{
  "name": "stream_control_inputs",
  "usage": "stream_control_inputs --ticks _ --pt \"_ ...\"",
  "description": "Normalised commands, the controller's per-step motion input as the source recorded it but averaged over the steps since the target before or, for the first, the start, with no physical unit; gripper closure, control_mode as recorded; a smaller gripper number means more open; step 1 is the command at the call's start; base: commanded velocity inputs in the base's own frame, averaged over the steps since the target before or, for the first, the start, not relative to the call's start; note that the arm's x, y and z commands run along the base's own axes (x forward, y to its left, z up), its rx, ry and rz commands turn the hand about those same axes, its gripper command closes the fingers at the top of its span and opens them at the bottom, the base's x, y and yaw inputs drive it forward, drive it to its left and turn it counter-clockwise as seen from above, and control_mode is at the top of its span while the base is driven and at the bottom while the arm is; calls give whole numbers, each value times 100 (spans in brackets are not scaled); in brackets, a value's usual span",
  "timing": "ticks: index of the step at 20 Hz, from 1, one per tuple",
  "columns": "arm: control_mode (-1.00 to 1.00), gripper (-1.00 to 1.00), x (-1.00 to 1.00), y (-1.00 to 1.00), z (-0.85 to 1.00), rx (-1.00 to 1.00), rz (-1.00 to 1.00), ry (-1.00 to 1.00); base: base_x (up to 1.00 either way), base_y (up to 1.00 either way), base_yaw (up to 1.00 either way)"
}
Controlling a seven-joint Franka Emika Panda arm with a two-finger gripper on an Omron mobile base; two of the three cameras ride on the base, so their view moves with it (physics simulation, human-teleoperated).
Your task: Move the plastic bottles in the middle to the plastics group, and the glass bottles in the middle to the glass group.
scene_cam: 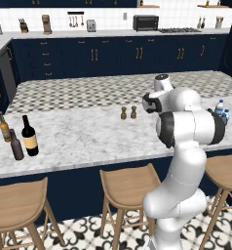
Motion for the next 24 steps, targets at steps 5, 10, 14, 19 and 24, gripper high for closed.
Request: stream_control_inputs --ticks 5,10,14,19,24 --pt "-100 100 0 -73 2 0 -39 -3 0 0 0" --pt "-100 100 0 -71 1 -1 -39 -9 0 0 0" --pt "-100 100 0 -56 0 0 -34 -13 0 0 0" --pt "-100 100 0 -47 1 0 -29 -15 0 0 0" --pt "-100 100 0 -43 0 0 -23 -14 0 0 0"
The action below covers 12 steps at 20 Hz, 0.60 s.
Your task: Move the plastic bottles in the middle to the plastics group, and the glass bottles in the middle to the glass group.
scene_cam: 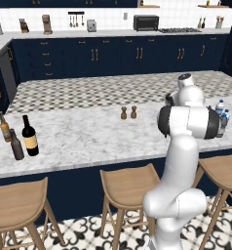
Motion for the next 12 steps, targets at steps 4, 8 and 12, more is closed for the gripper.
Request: stream_control_inputs --ticks 4,8,12 --pt "-100 100 0 -56 0 0 -25 -10 0 0 0" --pt "-100 100 0 -53 4 0 -22 -3 0 0 0" --pt "-100 100 0 -41 1 -1 -17 6 0 0 0"
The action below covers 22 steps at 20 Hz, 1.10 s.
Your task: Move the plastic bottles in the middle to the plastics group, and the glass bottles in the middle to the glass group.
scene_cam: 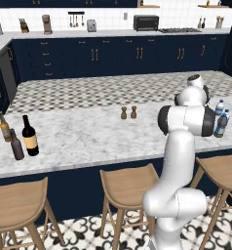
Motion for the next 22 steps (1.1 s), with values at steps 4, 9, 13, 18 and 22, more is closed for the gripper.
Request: stream_control_inputs --ticks 4,9,13,18,22 --pt "-100 100 18 -5 -2 -1 -6 16 0 0 0" --pt "-100 100 17 -1 -10 0 -1 8 0 0 0" --pt "-100 100 3 -17 -2 1 0 1 0 0 0" --pt "-100 100 0 -19 -5 5 0 0 0 0 0" --pt "-100 100 0 -10 -20 8 0 0 0 0 0"
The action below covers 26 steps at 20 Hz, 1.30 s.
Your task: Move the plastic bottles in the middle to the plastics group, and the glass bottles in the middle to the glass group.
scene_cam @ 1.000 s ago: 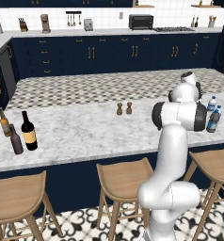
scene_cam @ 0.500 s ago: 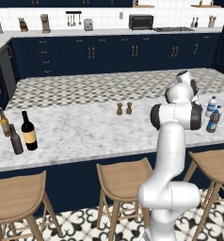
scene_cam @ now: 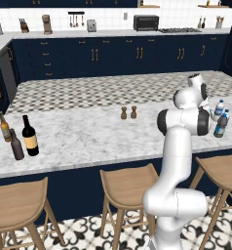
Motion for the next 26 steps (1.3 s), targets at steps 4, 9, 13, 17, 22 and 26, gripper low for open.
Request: stream_control_inputs --ticks 4,9,13,17,22,26 --pt "-100 100 0 0 -35 5 0 -4 0 0 0" --pt "-100 100 0 0 -36 1 0 -2 0 0 0" --pt "-100 100 20 -4 -1 0 0 -2 0 0 0" --pt "-100 100 12 -19 0 0 -1 -3 0 0 0" --pt "-100 100 0 -9 0 -1 -1 0 0 0 0" --pt "-100 100 0 0 -1 -1 0 0 0 0 0"
